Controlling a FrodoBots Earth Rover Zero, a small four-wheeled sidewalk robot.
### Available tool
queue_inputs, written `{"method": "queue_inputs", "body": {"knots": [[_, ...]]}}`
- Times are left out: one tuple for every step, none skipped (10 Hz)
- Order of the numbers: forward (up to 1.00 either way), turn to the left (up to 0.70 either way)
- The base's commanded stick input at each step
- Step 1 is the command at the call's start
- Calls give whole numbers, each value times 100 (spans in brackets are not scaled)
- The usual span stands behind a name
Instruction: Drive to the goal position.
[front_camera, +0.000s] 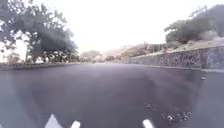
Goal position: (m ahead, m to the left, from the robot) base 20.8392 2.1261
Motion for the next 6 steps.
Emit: {"method": "queue_inputs", "body": {"knots": [[70,-35],[70,-35],[70,-35],[70,-35],[70,-35],[70,-35]]}}
